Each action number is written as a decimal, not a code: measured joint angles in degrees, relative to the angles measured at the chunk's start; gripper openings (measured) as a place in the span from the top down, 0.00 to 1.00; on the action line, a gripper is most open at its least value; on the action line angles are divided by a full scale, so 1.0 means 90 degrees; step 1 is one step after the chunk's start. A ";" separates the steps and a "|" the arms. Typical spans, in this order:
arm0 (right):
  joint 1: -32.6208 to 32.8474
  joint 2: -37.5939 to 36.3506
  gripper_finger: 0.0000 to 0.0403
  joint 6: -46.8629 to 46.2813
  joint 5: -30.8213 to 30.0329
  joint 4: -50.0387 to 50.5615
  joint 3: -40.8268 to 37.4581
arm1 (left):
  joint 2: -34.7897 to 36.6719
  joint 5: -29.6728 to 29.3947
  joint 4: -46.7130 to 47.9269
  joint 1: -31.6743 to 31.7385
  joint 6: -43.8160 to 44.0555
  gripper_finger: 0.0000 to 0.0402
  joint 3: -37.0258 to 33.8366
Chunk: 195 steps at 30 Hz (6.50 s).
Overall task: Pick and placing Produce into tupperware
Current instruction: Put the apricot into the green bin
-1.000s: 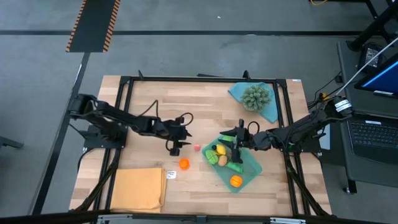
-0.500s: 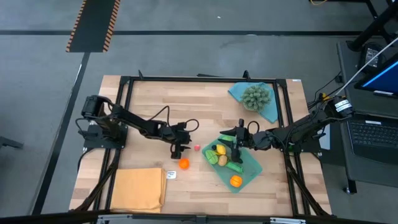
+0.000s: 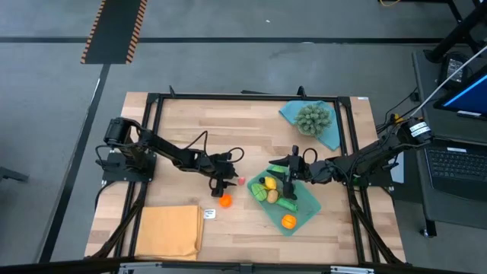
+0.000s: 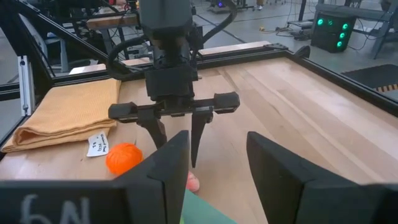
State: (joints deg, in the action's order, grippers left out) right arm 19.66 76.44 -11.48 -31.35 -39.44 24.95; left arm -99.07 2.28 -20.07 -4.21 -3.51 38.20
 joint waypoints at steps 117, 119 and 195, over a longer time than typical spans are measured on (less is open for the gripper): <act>0.0002 0.0000 0.60 -0.0003 0.0005 -0.0129 0.0000 | -0.0974 -0.0476 -0.1033 0.0024 0.0168 0.93 0.0313; 0.0002 0.0000 0.60 -0.0003 0.0005 -0.0129 0.0000 | -0.0974 -0.0476 -0.1030 0.0024 0.0166 0.95 0.0313; 0.0877 -0.4353 0.60 0.0974 0.0331 0.0952 -0.2267 | -0.0705 0.1623 0.1948 0.0564 -0.0990 0.98 0.3452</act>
State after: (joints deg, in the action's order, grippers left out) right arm 27.55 37.27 -2.72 -28.38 -30.87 4.55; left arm -105.41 16.89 -2.54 0.87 -12.42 69.26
